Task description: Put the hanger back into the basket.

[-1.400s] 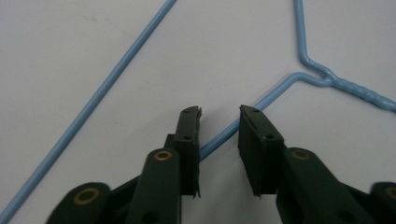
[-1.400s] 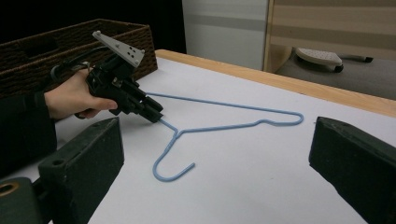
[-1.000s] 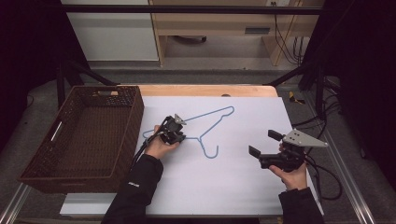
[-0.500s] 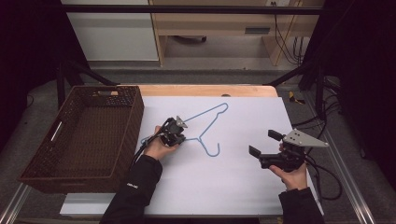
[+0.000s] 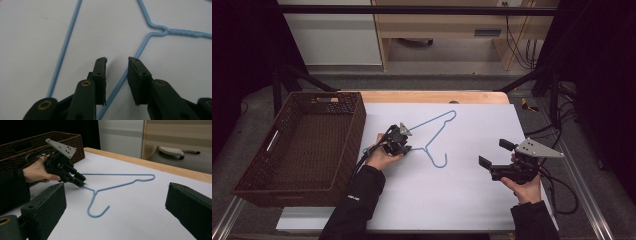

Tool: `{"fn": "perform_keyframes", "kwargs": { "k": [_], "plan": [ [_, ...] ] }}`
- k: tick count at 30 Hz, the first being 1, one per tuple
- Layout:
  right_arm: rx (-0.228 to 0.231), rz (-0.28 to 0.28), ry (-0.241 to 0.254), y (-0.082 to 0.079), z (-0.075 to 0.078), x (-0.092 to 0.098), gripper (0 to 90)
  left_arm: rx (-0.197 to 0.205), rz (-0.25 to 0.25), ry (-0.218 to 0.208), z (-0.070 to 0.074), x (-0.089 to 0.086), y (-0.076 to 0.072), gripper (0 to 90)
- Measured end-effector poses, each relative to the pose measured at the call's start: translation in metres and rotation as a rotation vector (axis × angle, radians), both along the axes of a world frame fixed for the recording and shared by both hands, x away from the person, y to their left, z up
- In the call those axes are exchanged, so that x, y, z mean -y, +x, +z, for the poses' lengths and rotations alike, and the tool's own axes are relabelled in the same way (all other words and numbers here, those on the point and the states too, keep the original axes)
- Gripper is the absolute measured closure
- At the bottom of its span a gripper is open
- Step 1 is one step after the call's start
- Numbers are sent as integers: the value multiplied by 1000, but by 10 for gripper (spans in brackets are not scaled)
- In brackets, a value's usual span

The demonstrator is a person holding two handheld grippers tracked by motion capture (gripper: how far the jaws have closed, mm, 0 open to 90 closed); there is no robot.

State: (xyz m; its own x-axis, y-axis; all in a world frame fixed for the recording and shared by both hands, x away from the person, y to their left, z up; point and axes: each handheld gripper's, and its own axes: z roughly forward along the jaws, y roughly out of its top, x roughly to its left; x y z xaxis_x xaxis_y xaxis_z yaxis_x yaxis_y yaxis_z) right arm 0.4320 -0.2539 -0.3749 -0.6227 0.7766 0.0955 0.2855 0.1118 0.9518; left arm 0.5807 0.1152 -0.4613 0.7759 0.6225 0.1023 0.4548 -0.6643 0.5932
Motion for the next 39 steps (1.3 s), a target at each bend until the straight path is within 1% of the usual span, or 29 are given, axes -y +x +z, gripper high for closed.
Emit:
{"fn": "perform_keyframes", "kwargs": {
  "k": [1,2,3,4,8,9,10,13,14,15,16,17,22,26,30,32,35,36,37,39],
  "plan": [
    [0,1,-1,0,0,0,37,-19,-5,-6,-1,-1,1,674],
    [0,0,0,0,0,0,37,-23,-7,-11,-1,-1,2,687],
    [0,0,0,0,0,0,37,-35,-7,-22,-1,-1,2,702],
    [-2,0,0,0,0,0,37,-43,-9,-20,-1,-1,2,723],
    [-2,2,-1,0,0,-1,37,-43,-7,2,0,4,0,786],
    [-2,2,0,1,0,-1,37,-46,-6,1,0,4,0,790],
    [-1,3,1,1,0,-1,38,-51,-3,-2,0,3,1,795],
    [-3,3,0,1,-1,-1,37,-76,6,-34,0,1,3,806],
    [-4,3,0,1,-1,-1,37,-76,7,-36,0,1,3,808],
    [-3,3,1,1,-1,-1,37,-65,7,-31,0,1,2,812],
    [-3,3,0,1,-1,-1,37,-62,3,-23,0,2,1,817],
    [-3,1,2,1,-1,-1,37,-48,-1,-11,1,4,-1,824],
    [-5,2,-1,1,-1,-1,38,-44,-37,21,2,11,-7,845],
    [-4,2,0,1,-1,-1,37,-42,-60,30,3,15,-11,854],
    [-2,2,1,0,0,0,38,-48,-61,28,3,17,-12,856],
    [-1,4,3,0,0,0,38,-50,-61,36,4,18,-11,855],
    [-2,5,3,0,0,0,38,-61,-74,37,8,21,-10,850],
    [-3,5,3,0,0,0,38,-61,-85,47,10,22,-9,820],
    [-4,5,2,0,0,0,38,-62,-86,42,12,25,-8,800],
    [-2,5,2,0,0,0,38,-54,-89,56,15,28,-8,764]
  ]
}}
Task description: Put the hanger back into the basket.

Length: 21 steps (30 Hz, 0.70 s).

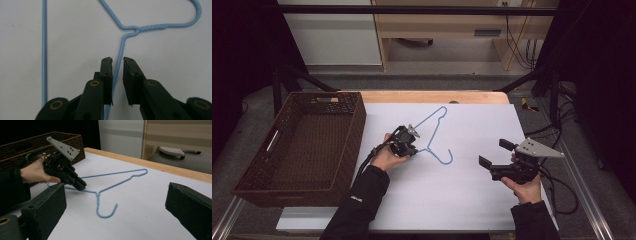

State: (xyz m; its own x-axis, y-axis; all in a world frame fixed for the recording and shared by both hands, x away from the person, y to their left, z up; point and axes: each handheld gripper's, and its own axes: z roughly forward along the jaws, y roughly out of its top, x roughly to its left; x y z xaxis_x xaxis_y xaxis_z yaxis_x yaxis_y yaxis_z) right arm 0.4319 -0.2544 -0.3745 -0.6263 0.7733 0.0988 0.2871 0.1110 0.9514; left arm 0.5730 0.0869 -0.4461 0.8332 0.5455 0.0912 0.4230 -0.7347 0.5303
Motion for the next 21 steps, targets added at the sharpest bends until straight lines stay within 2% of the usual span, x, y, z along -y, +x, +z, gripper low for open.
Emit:
{"fn": "perform_keyframes", "kwargs": {
  "k": [1,3,8,11,14,21],
  "plan": [
    [1,0,-1,0,0,0,38,-20,5,15,0,2,2,757],
    [1,-3,2,0,0,0,38,-22,7,44,-1,6,4,741],
    [1,-2,3,0,0,0,38,-56,1,59,-5,5,7,752],
    [1,-3,2,0,0,1,38,-78,-4,56,-5,3,7,747],
    [1,-3,2,0,0,0,38,-80,-15,64,-5,2,5,748],
    [0,-3,1,0,0,0,38,-87,-16,50,-6,0,5,751]
  ]
}}
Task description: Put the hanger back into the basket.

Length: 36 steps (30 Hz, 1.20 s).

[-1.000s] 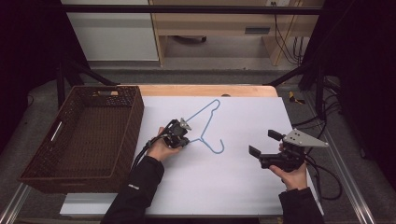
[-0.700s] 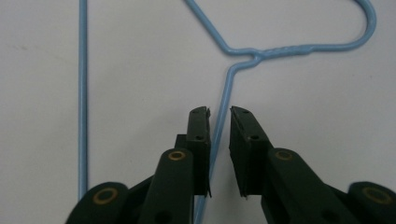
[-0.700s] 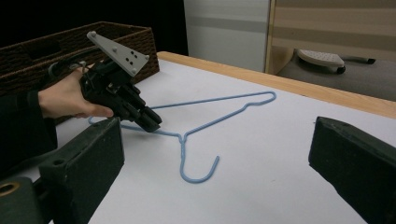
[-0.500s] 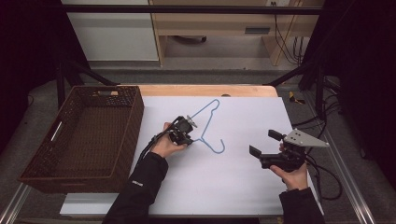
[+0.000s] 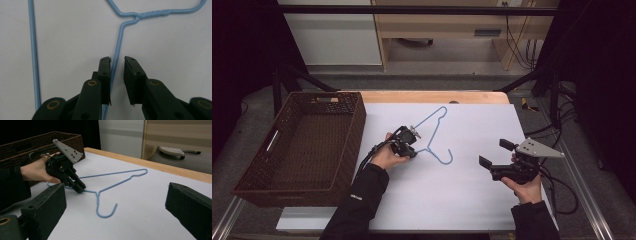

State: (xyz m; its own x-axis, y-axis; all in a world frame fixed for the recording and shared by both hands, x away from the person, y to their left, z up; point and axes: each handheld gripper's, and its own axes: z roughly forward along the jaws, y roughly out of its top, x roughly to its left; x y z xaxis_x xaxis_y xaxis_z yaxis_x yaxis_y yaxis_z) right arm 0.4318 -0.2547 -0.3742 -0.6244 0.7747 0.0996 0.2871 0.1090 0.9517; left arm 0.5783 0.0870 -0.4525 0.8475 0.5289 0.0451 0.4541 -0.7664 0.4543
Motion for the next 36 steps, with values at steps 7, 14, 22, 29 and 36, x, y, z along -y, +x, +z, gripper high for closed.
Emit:
{"fn": "perform_keyframes", "kwargs": {
  "k": [7,14,22,29,36],
  "plan": [
    [2,1,1,0,0,0,38,3,-3,-2,-1,1,-1,849],
    [-6,3,-4,1,-1,-1,38,41,-37,29,0,4,-5,863],
    [-9,8,-6,2,-2,-2,42,61,-34,-10,1,4,-7,871],
    [-21,17,-21,5,-6,-7,45,88,-37,-32,12,2,-13,871],
    [-50,40,-48,13,-18,-21,50,108,-15,-90,18,-4,-17,871]
  ]
}}
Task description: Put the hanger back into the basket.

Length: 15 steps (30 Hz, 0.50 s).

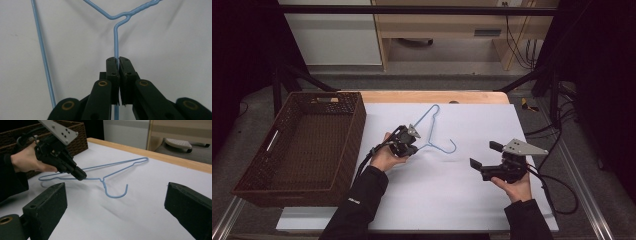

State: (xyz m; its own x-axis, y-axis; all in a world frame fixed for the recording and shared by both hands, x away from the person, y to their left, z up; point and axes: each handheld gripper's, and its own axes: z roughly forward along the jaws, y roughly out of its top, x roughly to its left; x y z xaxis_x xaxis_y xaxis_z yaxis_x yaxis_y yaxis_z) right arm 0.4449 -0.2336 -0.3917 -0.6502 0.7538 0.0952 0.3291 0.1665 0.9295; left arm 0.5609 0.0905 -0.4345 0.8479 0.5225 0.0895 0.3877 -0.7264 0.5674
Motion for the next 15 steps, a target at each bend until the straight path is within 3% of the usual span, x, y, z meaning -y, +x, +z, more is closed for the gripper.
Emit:
{"fn": "perform_keyframes", "kwargs": {
  "k": [15],
  "plan": [
    [-69,53,-61,22,-27,-35,64,33,20,-95,14,-6,-9,872]
  ]
}}
